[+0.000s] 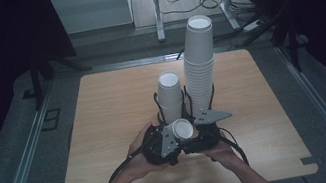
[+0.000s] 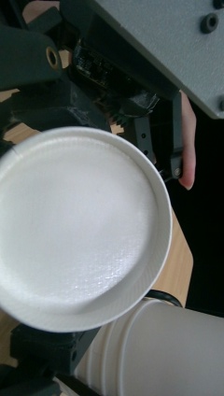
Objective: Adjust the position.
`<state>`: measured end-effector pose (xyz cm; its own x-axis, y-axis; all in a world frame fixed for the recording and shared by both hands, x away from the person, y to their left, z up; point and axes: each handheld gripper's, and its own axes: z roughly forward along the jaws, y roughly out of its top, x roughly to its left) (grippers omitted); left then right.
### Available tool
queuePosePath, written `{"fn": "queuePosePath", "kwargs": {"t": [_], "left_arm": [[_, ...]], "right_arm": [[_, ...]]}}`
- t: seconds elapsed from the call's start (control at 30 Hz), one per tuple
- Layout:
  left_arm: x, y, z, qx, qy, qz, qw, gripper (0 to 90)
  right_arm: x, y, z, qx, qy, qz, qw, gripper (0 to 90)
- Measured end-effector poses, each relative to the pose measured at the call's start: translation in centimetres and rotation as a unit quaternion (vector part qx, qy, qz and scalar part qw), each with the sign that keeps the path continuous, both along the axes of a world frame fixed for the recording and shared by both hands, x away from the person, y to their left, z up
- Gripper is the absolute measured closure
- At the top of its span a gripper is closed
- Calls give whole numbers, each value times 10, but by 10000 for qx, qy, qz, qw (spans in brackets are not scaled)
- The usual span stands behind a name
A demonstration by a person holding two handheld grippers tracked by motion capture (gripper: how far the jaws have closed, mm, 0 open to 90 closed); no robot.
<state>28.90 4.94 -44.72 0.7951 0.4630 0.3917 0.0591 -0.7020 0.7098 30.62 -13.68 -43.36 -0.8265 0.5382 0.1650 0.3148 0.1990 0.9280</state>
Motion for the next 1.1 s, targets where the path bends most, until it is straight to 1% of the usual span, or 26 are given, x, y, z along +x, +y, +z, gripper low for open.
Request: {"fn": "queuePosePath", "kwargs": {"t": [0.03, 0.17, 0.23, 0.3, 0.37, 0.43, 0.5, 0.53, 0.63, 0.7, 0.77, 0.87, 0.9, 0.97, 1.1], "left_arm": [[0, 0, 1, 1, 17, -10, 10000, 149], [2, -1, 1, -140, 63, 4, 9999, 122], [3, -1, 1, -231, 155, -16, 9996, 63], [3, 0, 1, -366, 197, 25, 9991, 15], [4, 4, 2, -626, 314, 52, 9975, 0], [6, 8, 1, -921, 460, 51, 9947, 0], [7, 10, 1, -1117, 585, 7, 9920, 0], [8, 11, 0, -1171, 613, -24, 9912, 0], [8, 10, 0, -1227, 650, -123, 9902, 0], [8, 8, 0, -1198, 671, -237, 9902, 0], [8, 6, -1, -1175, 701, -300, 9901, 0], [8, 2, -2, -1105, 721, -363, 9906, 0], [8, 2, -3, -1077, 705, -346, 9911, 3], [8, 1, -4, -1037, 658, -312, 9919, 35], [9, 0, -5, -1045, 672, -336, 9917, 88]], "right_arm": [[0, 0, 0, 1, -22, -11, 10000, 207], [-1, -2, 0, 78, -63, -55, 9999, 220], [-2, -3, 0, 84, -108, -120, 9998, 222], [-2, -6, -1, 186, -97, -160, 9997, 223], [-1, -11, 0, 340, -28, -202, 9992, 224], [-1, -16, 0, 508, 35, -206, 9985, 224], [-1, -21, -1, 666, 61, -212, 9975, 224], [0, -23, -2, 756, 85, -201, 9969, 225], [-1, -27, -3, 984, 120, -138, 9950, 225], [-2, -28, -4, 1046, 118, -80, 9944, 226], [-3, -28, -4, 1111, 101, -41, 9938, 226], [-4, -27, -4, 1082, 66, 0, 9941, 227], [-4, -27, -4, 1080, 62, 18, 9941, 228], [-5, -27, -4, 1086, 43, 25, 9941, 229], [-6, -28, -3, 1005, -59, -25, 9949, 229]]}}
